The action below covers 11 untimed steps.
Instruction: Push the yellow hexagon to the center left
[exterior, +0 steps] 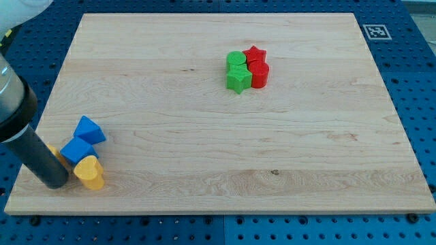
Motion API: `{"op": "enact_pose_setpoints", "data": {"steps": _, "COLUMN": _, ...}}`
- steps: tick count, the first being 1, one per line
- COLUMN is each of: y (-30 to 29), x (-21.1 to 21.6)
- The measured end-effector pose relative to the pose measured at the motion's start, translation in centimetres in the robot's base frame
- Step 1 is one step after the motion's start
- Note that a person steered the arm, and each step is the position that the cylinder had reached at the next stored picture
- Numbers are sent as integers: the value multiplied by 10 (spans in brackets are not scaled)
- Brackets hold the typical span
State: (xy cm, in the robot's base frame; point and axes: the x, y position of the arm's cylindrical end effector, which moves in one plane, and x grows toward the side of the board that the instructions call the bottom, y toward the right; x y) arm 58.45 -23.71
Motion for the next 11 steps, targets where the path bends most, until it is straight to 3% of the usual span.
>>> {"op": "enact_pose_setpoints", "data": {"steps": 6, "y": -28, "x": -21}}
{"op": "enact_pose_setpoints", "data": {"steps": 11, "y": -35, "x": -137}}
